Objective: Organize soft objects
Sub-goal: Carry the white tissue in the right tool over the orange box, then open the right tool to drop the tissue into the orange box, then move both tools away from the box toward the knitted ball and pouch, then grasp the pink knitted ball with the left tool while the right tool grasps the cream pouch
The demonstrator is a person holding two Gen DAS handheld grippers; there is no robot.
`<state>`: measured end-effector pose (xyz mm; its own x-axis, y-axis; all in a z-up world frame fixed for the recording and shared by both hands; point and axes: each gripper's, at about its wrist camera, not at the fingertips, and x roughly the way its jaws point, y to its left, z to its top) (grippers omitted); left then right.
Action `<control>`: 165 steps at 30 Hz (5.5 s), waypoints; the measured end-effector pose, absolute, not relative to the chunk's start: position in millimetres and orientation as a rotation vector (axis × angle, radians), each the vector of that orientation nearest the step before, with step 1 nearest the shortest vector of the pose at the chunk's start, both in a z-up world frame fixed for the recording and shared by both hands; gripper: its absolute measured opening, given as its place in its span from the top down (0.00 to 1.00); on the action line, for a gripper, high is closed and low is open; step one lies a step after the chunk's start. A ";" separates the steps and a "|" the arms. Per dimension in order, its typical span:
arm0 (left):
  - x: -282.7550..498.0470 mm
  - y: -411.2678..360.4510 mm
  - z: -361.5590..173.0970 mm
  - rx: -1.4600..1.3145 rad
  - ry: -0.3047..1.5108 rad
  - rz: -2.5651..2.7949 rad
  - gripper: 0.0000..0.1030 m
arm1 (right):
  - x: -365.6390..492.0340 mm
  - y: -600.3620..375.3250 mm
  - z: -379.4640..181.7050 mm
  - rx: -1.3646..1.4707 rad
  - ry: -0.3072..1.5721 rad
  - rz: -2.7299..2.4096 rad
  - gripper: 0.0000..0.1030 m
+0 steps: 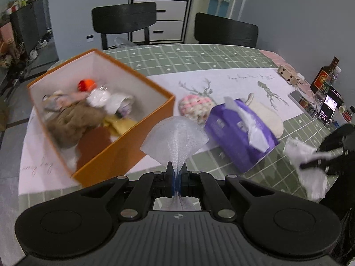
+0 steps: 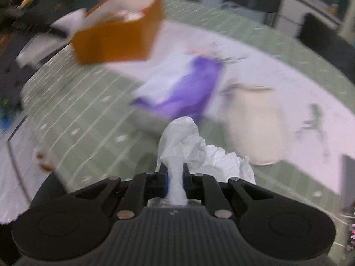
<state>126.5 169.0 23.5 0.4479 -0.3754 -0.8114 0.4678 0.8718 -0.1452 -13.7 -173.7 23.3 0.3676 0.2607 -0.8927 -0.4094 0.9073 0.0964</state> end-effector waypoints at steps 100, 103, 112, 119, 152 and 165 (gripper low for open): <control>238.5 227.8 23.0 0.028 0.966 -0.376 0.47 | 228.4 67.8 52.9 -0.289 0.936 0.572 0.69; 224.4 226.8 28.6 0.041 0.958 -0.389 0.46 | 209.9 66.9 59.4 -0.291 0.925 0.591 0.69; 174.9 205.3 17.7 0.118 0.980 -0.486 0.43 | 151.1 48.6 62.8 -0.289 0.926 0.657 0.69; 135.5 179.9 -9.4 0.249 1.012 -0.588 0.33 | 94.9 13.5 44.6 -0.292 0.977 0.708 0.68; 231.2 12.8 -9.5 0.317 1.125 -0.701 0.19 | 34.0 -209.6 0.3 -0.228 1.147 0.430 0.45; 313.7 -52.0 -67.2 0.308 1.325 -0.542 0.16 | 109.4 -256.1 -27.0 -0.229 1.124 0.266 0.10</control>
